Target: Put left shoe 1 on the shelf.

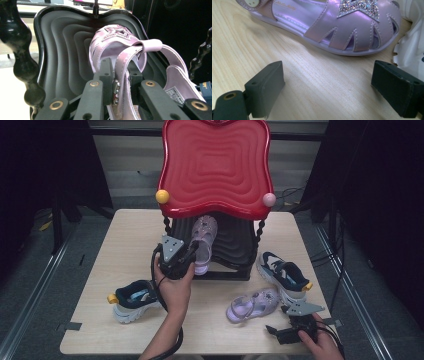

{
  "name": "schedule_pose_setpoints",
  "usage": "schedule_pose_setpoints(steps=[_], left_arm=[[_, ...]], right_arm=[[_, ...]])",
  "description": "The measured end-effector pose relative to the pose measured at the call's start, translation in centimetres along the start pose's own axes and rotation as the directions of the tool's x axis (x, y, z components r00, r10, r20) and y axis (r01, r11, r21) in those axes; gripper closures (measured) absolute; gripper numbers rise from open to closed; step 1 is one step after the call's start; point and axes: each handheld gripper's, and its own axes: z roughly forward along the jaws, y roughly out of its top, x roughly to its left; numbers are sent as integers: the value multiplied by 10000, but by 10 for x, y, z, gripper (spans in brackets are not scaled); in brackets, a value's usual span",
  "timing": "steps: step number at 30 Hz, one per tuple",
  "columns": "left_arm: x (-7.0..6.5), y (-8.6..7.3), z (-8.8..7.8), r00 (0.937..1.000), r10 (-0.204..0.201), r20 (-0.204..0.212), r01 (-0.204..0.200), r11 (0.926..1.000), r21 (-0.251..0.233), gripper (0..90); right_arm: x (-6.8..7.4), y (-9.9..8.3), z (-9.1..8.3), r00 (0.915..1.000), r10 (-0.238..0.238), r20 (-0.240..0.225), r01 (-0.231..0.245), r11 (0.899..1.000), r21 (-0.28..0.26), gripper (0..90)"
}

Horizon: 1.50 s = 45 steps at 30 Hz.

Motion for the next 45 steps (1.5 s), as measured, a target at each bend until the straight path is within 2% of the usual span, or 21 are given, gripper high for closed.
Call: schedule_pose_setpoints(steps=[6, 12, 15, 20, 22, 23, 27, 39, 45], left_arm=[[0, 0, 8, 9995, -310, -26, 310, 9994, -163, 791], [-1, 2, 16, 9993, -302, -224, 295, 9990, -332, 791], [-1, 2, 21, 9983, -497, -295, 484, 9979, -442, 789], [-3, 1, 29, 9987, -325, -399, 308, 9986, -441, 790], [-4, 0, 33, 9979, -398, -507, 369, 9977, -576, 790], [-3, 0, 34, 9982, -225, -564, 200, 9988, -436, 790], [-4, -1, 41, 9967, -422, -694, 385, 9978, -532, 790], [-2, 1, 55, 9902, -448, -1324, 342, 9961, -809, 790], [3, 1, 62, 9883, -537, -1430, 413, 9953, -881, 789]], right_arm=[[0, 0, 0, 10000, 24, 8, -24, 10000, 12, 103], [0, 0, 0, 10000, 6, -3, -6, 10000, 0, 103], [0, 0, 0, 10000, 4, -3, -4, 10000, 2, 103], [0, 0, 0, 10000, 38, 2, -39, 10000, 19, 103], [0, 0, 0, 10000, 7, -5, -7, 10000, -3, 103], [0, 0, 0, 10000, 2, -1, -2, 10000, -6, 103], [0, 0, 0, 10000, 4, -8, -4, 10000, 7, 103], [0, 0, 0, 10000, -11, -5, 11, 10000, 1, 103], [0, 0, 0, 10000, -7, -3, 7, 10000, -1, 103]])
